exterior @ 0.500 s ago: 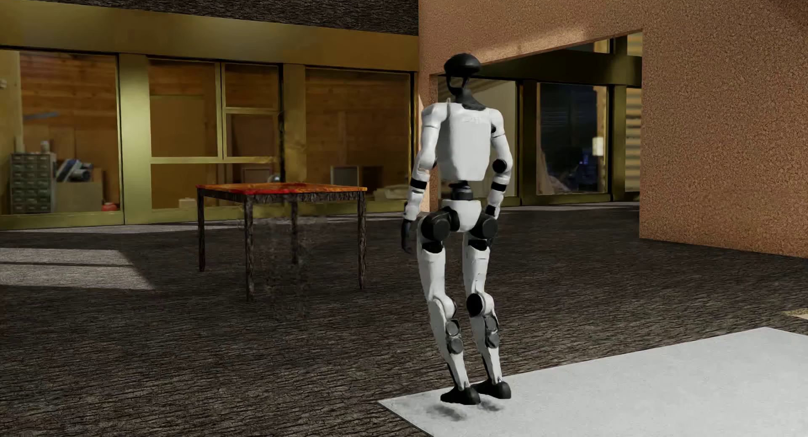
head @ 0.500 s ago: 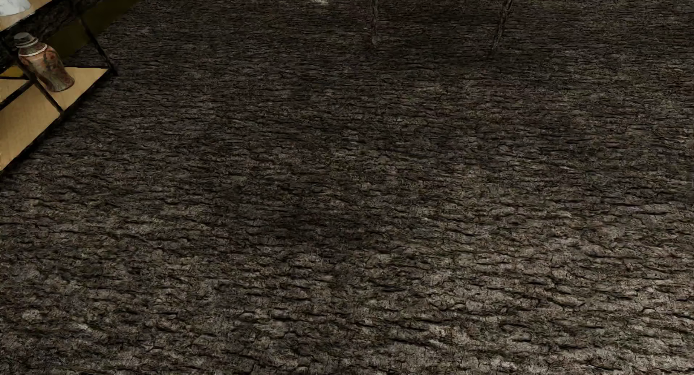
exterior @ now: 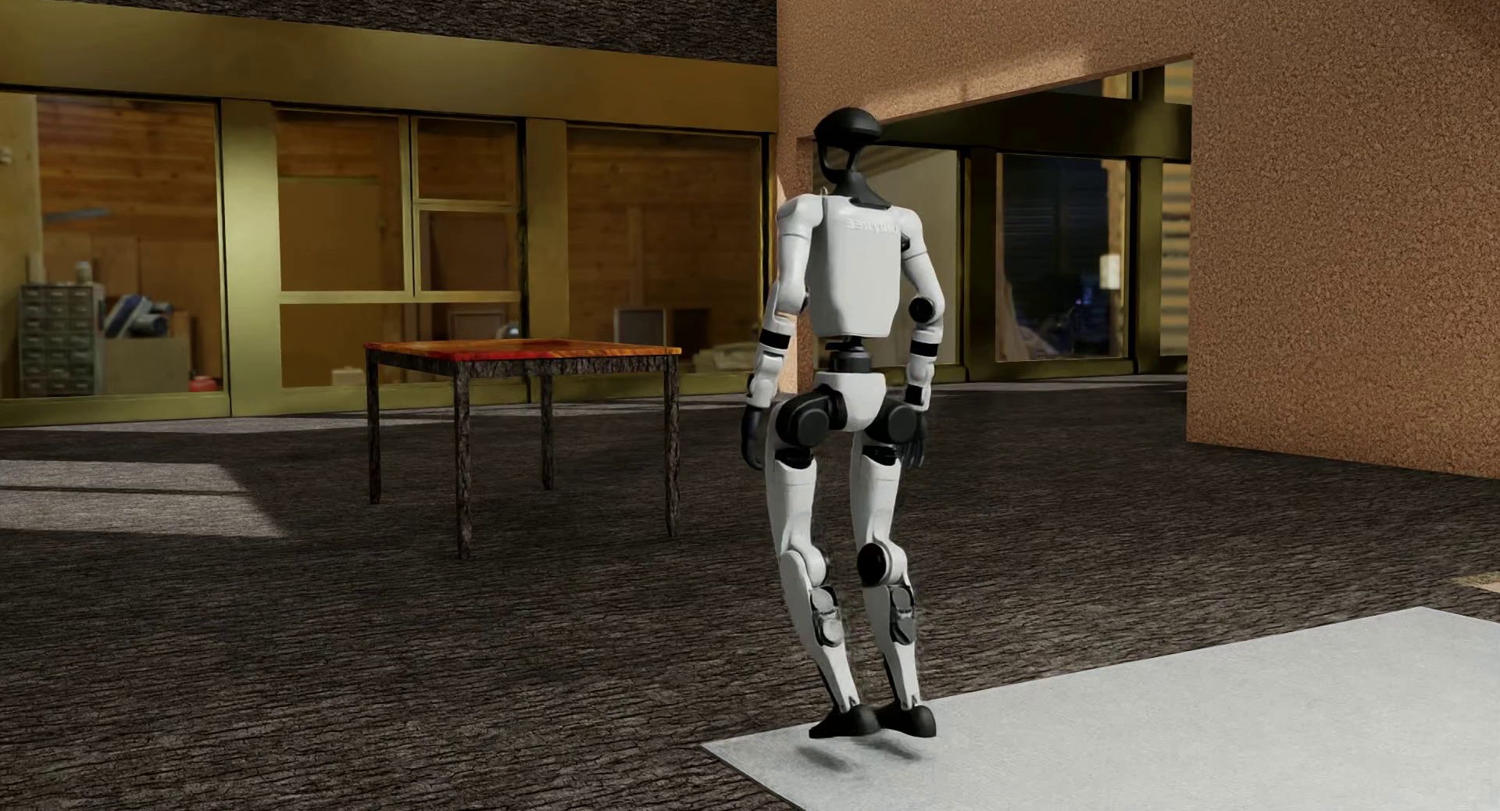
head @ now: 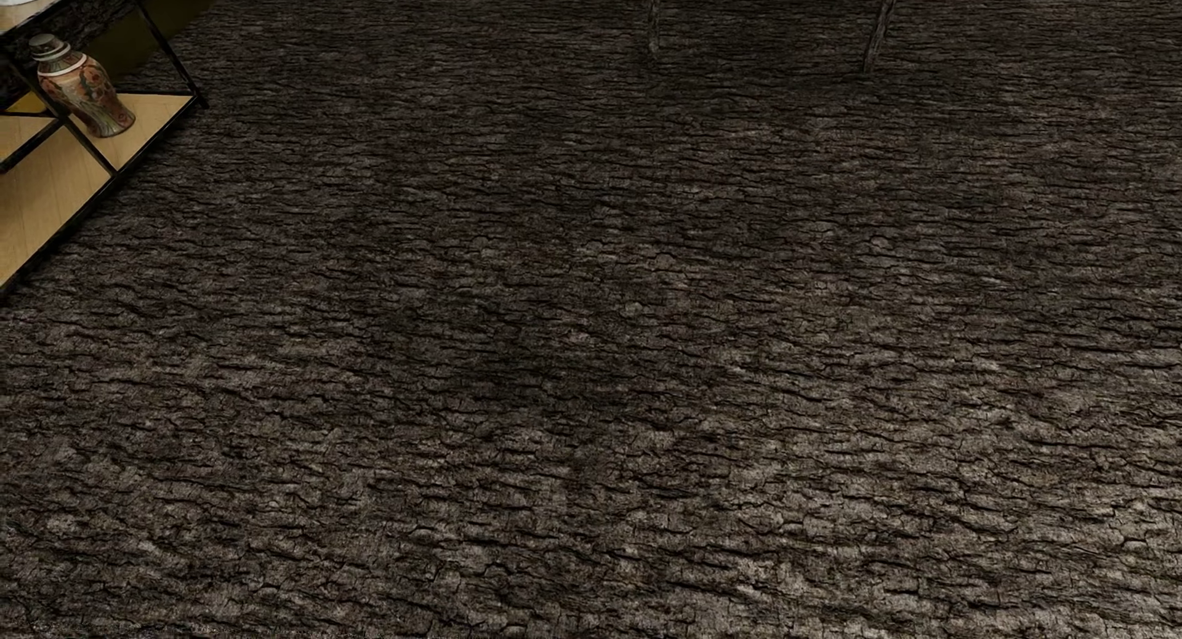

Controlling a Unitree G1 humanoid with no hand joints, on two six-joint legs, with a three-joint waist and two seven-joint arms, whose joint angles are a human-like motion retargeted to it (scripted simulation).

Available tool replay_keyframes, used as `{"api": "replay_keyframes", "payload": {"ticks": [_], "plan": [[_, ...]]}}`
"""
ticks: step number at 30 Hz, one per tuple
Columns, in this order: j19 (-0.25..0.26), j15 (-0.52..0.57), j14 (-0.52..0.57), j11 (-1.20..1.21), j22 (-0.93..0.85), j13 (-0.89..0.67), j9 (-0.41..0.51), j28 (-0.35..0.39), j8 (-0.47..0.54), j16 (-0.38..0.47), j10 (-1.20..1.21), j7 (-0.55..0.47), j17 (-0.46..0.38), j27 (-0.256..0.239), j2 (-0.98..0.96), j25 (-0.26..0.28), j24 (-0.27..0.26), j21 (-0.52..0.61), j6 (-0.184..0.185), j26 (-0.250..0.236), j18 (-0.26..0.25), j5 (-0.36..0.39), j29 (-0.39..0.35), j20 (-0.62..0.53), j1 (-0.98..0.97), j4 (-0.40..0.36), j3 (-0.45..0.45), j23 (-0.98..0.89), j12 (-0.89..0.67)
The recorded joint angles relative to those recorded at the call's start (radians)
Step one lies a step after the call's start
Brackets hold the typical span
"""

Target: Head to the table

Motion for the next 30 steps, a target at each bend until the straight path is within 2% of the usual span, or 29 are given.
{"api": "replay_keyframes", "payload": {"ticks": [2,3,5,7,11,13,15,16,17,18,20,21,22,23,24,25,27,28,30], "plan": [[0.000,-0.010,0.139,0.014,0.010,0.004,0.027,0.000,0.000,0.004,0.260,0.000,-0.001,0.000,0.020,0.000,0.000,0.004,-0.002,0.000,0.000,0.003,0.000,0.010,-0.139,0.010,0.024,-0.004,0.007],[0.000,-0.020,0.170,0.018,0.014,0.004,0.039,0.000,0.000,0.003,0.408,0.000,-0.005,0.000,0.031,0.000,0.000,-0.001,0.001,0.000,0.000,0.007,0.000,0.015,-0.223,0.015,0.038,-0.011,0.013],[0.000,-0.036,0.120,0.021,0.023,-0.001,0.058,0.000,0.000,-0.003,0.571,0.000,-0.015,0.000,0.054,0.000,0.000,-0.013,0.008,0.000,0.000,0.007,0.000,0.023,-0.354,0.026,0.080,-0.021,0.042],[0.000,-0.039,0.086,0.022,0.051,-0.019,0.069,0.000,0.000,-0.009,0.474,0.000,-0.018,0.000,0.075,0.000,0.000,-0.033,0.000,0.000,0.000,-0.007,0.000,0.015,-0.417,0.032,0.118,-0.024,0.083],[0.000,-0.037,0.094,0.019,0.149,-0.045,0.070,0.000,0.000,-0.025,-0.032,0.000,-0.030,0.000,0.122,0.000,0.000,-0.070,-0.002,0.000,0.000,-0.014,0.000,-0.088,-0.411,0.026,0.125,-0.082,0.143],[0.000,-0.038,0.076,0.022,0.187,-0.046,0.065,0.000,0.000,-0.037,-0.169,0.000,-0.034,0.000,0.148,0.000,0.000,-0.091,0.000,0.000,0.000,-0.022,0.000,-0.133,-0.396,0.046,0.124,-0.128,0.159],[0.000,-0.015,0.179,0.030,0.203,-0.036,0.065,0.000,0.000,-0.042,-0.145,0.000,-0.020,0.000,0.177,0.000,0.000,-0.128,-0.023,0.000,0.000,-0.049,0.000,-0.148,-0.402,0.056,0.114,-0.163,0.159],[0.000,0.017,0.250,0.034,0.205,-0.022,0.063,0.000,0.000,-0.041,-0.103,0.000,-0.007,0.000,0.192,0.000,0.000,-0.150,-0.046,0.000,0.000,-0.068,0.000,-0.143,-0.413,0.046,0.102,-0.170,0.149],[0.000,0.068,0.276,0.047,0.203,-0.001,0.060,0.000,0.000,-0.036,-0.062,0.000,0.006,0.000,0.206,0.000,0.000,-0.161,-0.072,0.000,0.000,-0.082,0.000,-0.134,-0.418,0.026,0.083,-0.166,0.131],[0.000,0.145,0.261,0.079,0.195,0.024,0.054,0.000,0.000,-0.030,-0.030,0.000,0.015,0.000,0.210,0.000,0.000,-0.151,-0.092,0.000,0.000,-0.089,0.000,-0.124,-0.409,0.005,0.063,-0.151,0.108],[0.000,0.363,0.185,0.242,0.158,0.070,0.044,0.000,0.000,-0.012,-0.018,0.000,0.020,0.000,0.146,0.000,0.000,-0.086,-0.116,0.000,0.000,-0.098,0.000,-0.097,-0.335,-0.026,0.040,-0.101,0.048],[0.000,0.460,0.145,0.386,0.128,0.085,0.045,0.000,0.000,0.000,-0.028,0.000,0.020,0.000,0.070,0.000,0.000,-0.041,-0.128,0.000,0.000,-0.099,0.000,-0.069,-0.282,-0.041,0.035,-0.080,0.012],[0.000,0.497,0.109,0.560,0.090,0.096,0.051,0.000,0.000,0.016,-0.040,0.000,0.020,0.000,-0.023,0.000,0.000,0.006,-0.138,0.000,0.000,-0.090,0.000,-0.035,-0.231,-0.059,0.025,-0.065,-0.025],[0.000,0.452,0.079,0.743,0.047,0.106,0.058,0.000,0.000,0.033,-0.053,0.000,0.020,0.000,-0.122,0.000,0.000,0.044,-0.144,0.000,0.000,-0.072,0.000,0.002,-0.182,-0.074,0.007,-0.052,-0.061],[0.000,0.362,0.056,0.901,0.000,0.117,0.061,0.000,0.000,0.049,-0.064,0.000,0.020,0.000,-0.223,0.000,0.000,0.071,-0.138,0.000,0.000,-0.048,0.000,0.029,-0.137,-0.080,-0.017,-0.043,-0.095],[0.000,0.287,0.036,1.002,-0.045,0.118,0.069,0.000,0.000,0.067,-0.088,0.000,0.037,0.000,-0.313,0.000,0.000,0.069,-0.149,0.000,0.000,-0.041,0.000,0.130,-0.084,-0.107,-0.044,0.002,-0.121],[0.000,0.283,-0.013,0.988,-0.118,0.132,0.069,0.000,0.000,0.085,-0.111,0.000,0.041,0.000,-0.469,0.000,0.000,0.081,-0.131,0.000,0.000,-0.023,0.000,0.197,0.010,-0.118,-0.101,0.043,-0.171],[0.000,0.324,-0.037,0.871,-0.148,0.137,0.071,0.000,0.000,0.088,-0.126,0.000,0.041,0.000,-0.520,0.000,0.000,0.076,-0.117,0.000,0.000,-0.020,0.000,0.220,0.061,-0.118,-0.125,0.055,-0.195],[0.000,0.391,-0.086,0.484,-0.193,0.144,0.073,0.000,0.000,0.087,-0.165,0.000,0.039,0.000,-0.547,0.000,0.000,0.057,-0.091,0.000,0.000,-0.028,0.000,0.243,0.169,-0.114,-0.166,0.062,-0.234]]}}
